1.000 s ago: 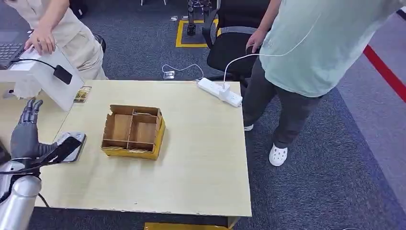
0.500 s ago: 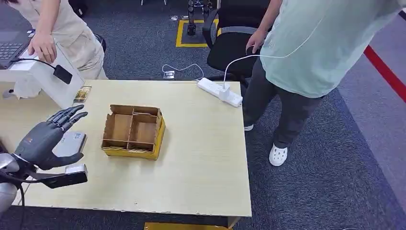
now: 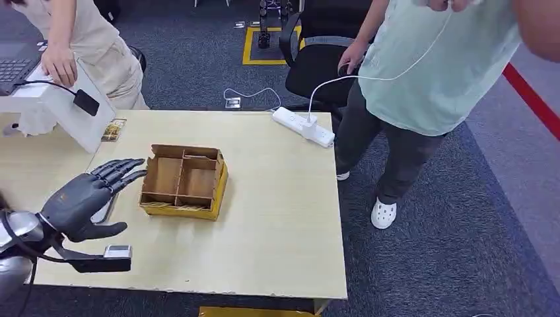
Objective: Pass the card to the sensor for recognition and then transmit it.
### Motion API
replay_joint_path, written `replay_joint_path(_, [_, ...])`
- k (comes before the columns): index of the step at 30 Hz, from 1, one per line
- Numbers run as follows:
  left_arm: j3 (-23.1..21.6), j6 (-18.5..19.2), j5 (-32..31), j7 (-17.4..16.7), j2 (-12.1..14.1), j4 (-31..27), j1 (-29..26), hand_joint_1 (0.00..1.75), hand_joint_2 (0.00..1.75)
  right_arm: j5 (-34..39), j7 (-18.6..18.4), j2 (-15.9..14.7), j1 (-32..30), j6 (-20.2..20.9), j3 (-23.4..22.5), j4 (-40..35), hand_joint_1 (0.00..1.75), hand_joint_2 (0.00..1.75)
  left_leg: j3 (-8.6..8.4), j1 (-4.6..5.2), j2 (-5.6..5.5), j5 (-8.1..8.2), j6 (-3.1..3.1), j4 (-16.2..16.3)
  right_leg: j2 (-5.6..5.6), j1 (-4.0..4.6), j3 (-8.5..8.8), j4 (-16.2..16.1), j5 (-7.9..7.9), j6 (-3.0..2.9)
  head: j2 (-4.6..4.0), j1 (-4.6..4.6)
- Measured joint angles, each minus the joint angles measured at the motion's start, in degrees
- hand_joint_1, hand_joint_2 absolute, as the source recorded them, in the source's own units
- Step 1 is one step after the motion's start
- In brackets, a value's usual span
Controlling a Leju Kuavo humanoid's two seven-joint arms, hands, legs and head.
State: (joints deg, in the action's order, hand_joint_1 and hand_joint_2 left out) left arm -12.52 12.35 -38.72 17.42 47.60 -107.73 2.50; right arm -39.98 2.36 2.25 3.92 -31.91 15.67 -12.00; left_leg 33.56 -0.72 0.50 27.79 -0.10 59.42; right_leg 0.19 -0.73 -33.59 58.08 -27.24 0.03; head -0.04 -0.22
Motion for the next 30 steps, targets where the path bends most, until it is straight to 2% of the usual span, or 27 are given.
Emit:
replay_joint_path(3, [-4.08,-0.66,-4.44,-2.67,-0.24,0.33,2.38,0.00,1.75,-0.33,-0.33,0.00,0.18,0.26,0.00,-0.07,0.00,1.75,-0.01,0.01,-0.01,0.00,0.00,0.00,-0.02,-0.01,0.02,0.00,0.01,0.00,0.00,-0.02])
replay_joint_path(6, [-9.40,-4.97,-8.92,-6.61,-1.88,2.94,5.00,0.00,1.75,-0.68,-0.65,0.02,0.30,0.24,-0.04,-0.07,0.00,1.75,-0.02,0.06,-0.03,-0.02,0.02,0.00,-0.04,-0.03,0.05,0.00,0.01,0.01,0.00,-0.02])
replay_joint_path(8, [-12.56,-8.09,-11.50,-9.77,-3.57,4.94,5.36,0.00,1.75,-0.72,-1.03,0.02,0.39,0.20,-0.11,-0.07,0.00,1.75,-0.03,0.06,0.02,-0.01,0.02,0.01,0.00,-0.03,0.04,0.00,0.02,0.02,0.00,-0.07])
replay_joint_path(11, [-15.00,-12.45,-17.31,-15.13,-7.07,8.38,5.71,0.00,1.75,-0.72,-1.18,0.02,0.37,0.13,-0.39,-0.07,0.00,1.75,-0.02,0.09,-0.02,-0.01,0.02,0.01,-0.01,-0.05,0.04,-0.01,0.02,0.03,0.00,-0.02])
replay_joint_path(13, [-15.86,-14.08,-19.80,-17.27,-9.50,10.74,5.68,0.00,1.75,-0.72,-1.18,0.02,0.37,0.11,-0.55,-0.07,0.00,1.75,-0.01,0.08,-0.02,-0.01,0.03,0.01,-0.01,-0.05,0.04,-0.02,0.02,0.03,0.00,0.00])
replay_joint_path(21, [-16.99,-16.90,-26.05,-21.53,-15.15,15.85,5.60,0.00,1.75,-0.90,-1.18,0.02,0.32,-0.13,-1.44,-0.07,0.00,1.75,0.00,0.07,-0.03,0.00,0.03,0.01,-0.02,-0.04,0.02,-0.02,0.01,0.03,0.00,0.02])
replay_joint_path(30, [-15.22,-18.38,-29.26,-23.64,-20.91,21.05,5.26,0.00,1.75,-1.44,-1.18,0.04,0.04,-0.35,-2.12,-0.07,0.00,1.75,0.01,0.07,-0.04,0.00,0.03,0.01,-0.03,-0.04,0.02,-0.01,0.01,0.02,0.00,0.02])
